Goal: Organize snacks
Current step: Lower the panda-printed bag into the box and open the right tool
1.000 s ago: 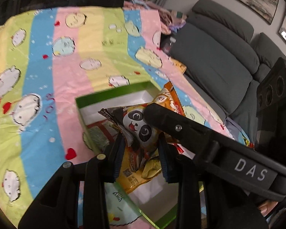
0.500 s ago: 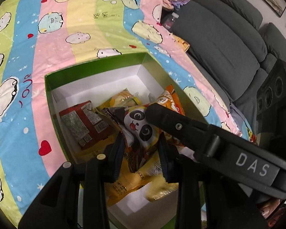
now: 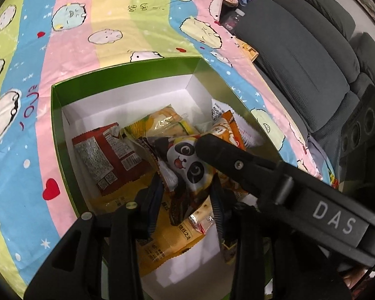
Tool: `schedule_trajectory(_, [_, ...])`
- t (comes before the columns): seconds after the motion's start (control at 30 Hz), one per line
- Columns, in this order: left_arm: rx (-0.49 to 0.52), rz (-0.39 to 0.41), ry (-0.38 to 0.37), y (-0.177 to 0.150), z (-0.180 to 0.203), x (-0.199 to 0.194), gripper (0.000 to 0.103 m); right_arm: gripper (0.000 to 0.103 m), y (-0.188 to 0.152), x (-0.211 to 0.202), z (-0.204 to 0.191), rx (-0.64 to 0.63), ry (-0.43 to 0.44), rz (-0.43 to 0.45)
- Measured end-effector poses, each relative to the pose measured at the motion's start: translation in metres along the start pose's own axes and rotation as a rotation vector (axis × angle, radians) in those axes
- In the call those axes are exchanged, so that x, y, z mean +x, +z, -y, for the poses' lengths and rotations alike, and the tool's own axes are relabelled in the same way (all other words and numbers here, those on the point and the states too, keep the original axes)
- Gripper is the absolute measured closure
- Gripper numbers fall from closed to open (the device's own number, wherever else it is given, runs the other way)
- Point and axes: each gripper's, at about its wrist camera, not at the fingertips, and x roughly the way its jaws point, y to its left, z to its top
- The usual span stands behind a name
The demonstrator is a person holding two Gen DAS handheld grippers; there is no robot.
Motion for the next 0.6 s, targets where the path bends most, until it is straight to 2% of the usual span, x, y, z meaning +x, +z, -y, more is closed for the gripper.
schedule_trajectory(0.17, [0.003, -0.001, -0.001, 0.0, 0.001, 0.001, 0.064, 0.052, 0.001, 0.0, 0.002, 0.017, 0.001, -0.007])
schedule_trajectory(0.37, [0.043, -0.012, 0.004, -0.002, 0.01, 0.001, 0.051, 0.046, 0.001, -0.002, 0.006, 0.027, -0.003, -0.009])
schedule_trajectory(0.43, [0.061, -0.005, 0.035, -0.003, 0.015, -0.002, 0.04, 0.045, 0.001, -0.004, 0.005, 0.02, -0.013, -0.003])
schedule_trajectory(0.5, [0.083, 0.017, 0.065, -0.003, 0.018, -0.009, 0.035, 0.043, 0.0, -0.01, 0.003, 0.007, -0.031, 0.011])
schedule_trajectory(0.6, [0.099, 0.053, 0.087, -0.004, 0.019, -0.022, 0.025, 0.034, -0.001, -0.022, -0.001, -0.01, -0.05, 0.054])
